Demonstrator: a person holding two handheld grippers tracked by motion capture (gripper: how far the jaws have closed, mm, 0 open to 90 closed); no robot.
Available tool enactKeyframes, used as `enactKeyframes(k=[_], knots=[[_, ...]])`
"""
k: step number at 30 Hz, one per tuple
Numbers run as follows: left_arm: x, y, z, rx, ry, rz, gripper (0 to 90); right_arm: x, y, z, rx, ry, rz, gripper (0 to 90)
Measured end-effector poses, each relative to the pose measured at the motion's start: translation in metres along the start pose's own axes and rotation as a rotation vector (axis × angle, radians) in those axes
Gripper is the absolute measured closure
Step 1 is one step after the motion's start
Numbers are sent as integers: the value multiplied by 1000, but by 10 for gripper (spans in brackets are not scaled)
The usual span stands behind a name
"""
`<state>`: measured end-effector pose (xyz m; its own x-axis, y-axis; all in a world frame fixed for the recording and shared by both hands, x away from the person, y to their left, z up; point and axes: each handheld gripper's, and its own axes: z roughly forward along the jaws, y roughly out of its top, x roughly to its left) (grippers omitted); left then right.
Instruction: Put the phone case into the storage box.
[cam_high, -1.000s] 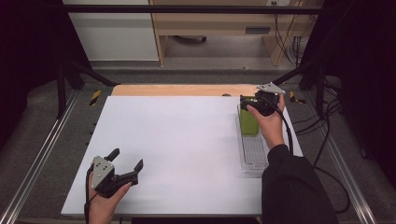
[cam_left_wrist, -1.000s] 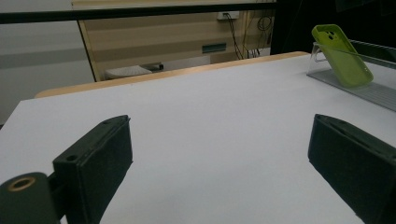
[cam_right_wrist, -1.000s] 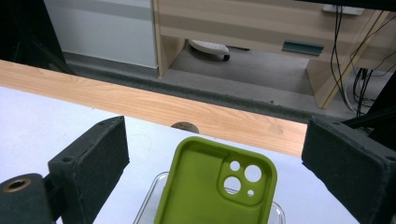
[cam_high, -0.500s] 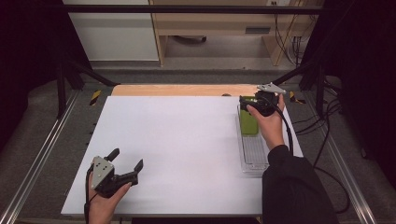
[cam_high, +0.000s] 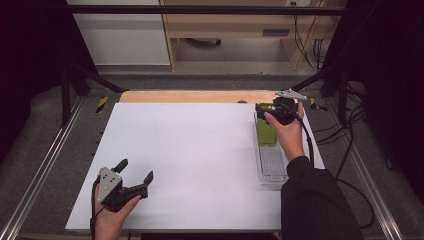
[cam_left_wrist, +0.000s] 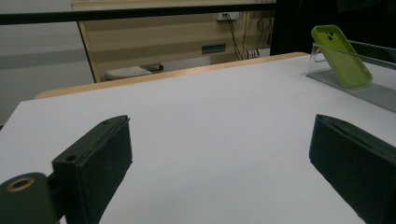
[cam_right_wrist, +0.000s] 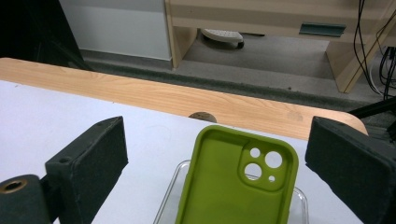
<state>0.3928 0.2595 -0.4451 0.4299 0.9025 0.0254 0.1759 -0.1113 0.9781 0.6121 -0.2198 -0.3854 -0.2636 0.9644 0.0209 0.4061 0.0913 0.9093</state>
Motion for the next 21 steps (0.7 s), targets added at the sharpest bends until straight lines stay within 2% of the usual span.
enactKeyframes(k=[14,21], knots=[[1,0,0,-7,-5,-3,52,6,4,-13,31,38,8,51],[1,0,1,-6,-12,-13,38,12,3,-29,13,68,-6,45]])
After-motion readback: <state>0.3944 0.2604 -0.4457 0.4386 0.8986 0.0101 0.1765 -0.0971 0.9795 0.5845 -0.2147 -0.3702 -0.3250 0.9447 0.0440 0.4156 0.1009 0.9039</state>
